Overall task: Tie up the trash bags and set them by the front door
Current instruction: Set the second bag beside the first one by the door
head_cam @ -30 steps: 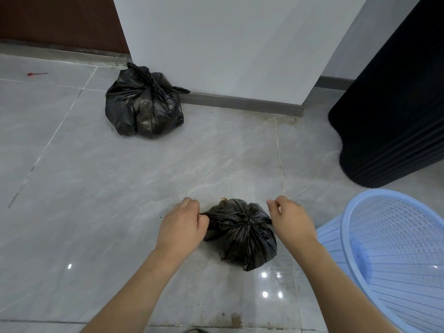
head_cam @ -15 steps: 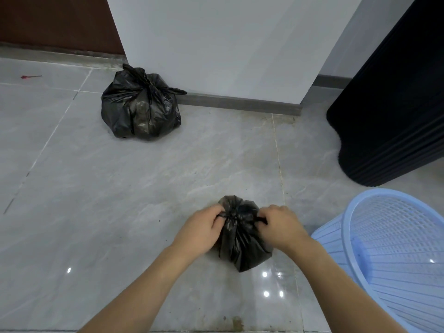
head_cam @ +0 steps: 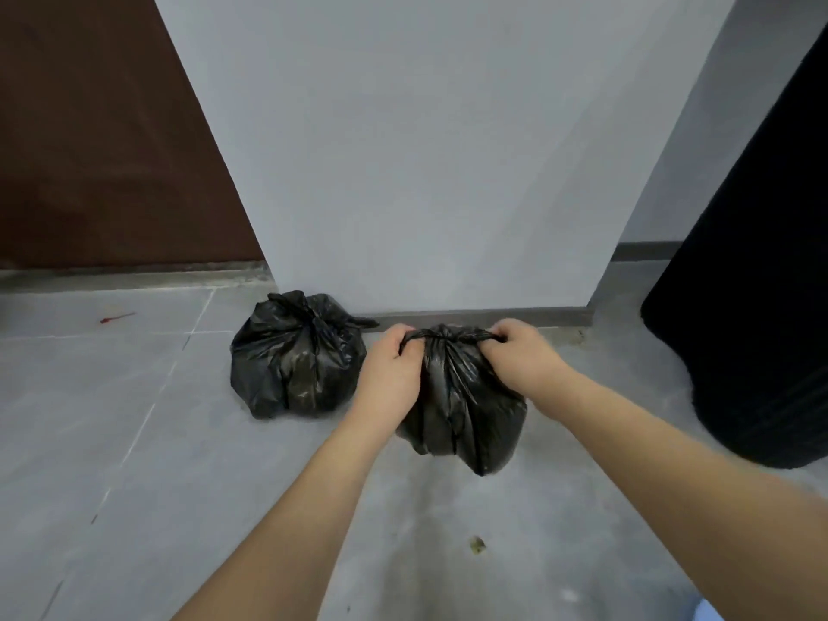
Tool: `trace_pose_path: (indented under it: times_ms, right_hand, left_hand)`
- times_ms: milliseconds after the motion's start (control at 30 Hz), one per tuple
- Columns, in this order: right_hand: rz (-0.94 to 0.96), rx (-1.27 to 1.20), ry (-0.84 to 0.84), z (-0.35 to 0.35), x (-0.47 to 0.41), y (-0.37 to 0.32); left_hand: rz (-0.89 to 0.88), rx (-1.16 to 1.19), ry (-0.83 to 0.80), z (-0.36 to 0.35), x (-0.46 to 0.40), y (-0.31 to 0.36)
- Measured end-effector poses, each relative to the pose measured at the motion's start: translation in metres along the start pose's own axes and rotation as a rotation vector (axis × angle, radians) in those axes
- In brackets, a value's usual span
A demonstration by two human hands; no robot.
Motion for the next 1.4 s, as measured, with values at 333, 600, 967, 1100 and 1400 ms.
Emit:
trace_pose_path:
  times_ms: [333,600,967,1100,1400]
  right_hand:
    - [0.075,0.107,0.093,-0.007,-0.126,-0.053]
    - [0.052,0.223,-0.213,-0.091,-0.118,-0.02]
    - [0.174,0.54,-0.257,-0.098,-0.093,0.015]
    - [0.225,0.685,-0.223,-0.069,-0.097,0.017]
    - [0.295,0.697,-0.072,-0.009,-0.073,-0.006]
  left_hand:
    - [0.067,0.187,0.133,0.01,-0.146,-0.04]
    - [0.154,-0.202,0.17,0.027,-0.154,-0.133]
    - [0.138,-0.809,-0.033,-0.01,-0.138,-0.152]
    - [-0.136,-1.178,-0.137,-0.037,-0.128,-0.123]
    - [-0.288,-1.293,-0.156,-0.047,-0.1,-0.036]
Point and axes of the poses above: each hand's wrist, its own x-axis away from the middle knuckle, its own z-axis out of the back of the hand, y = z × x, the point moved 10 cm from there along -x, towards the middle knuckle, and after that the axes turned 15 degrees about x, right-handed, at the moved point
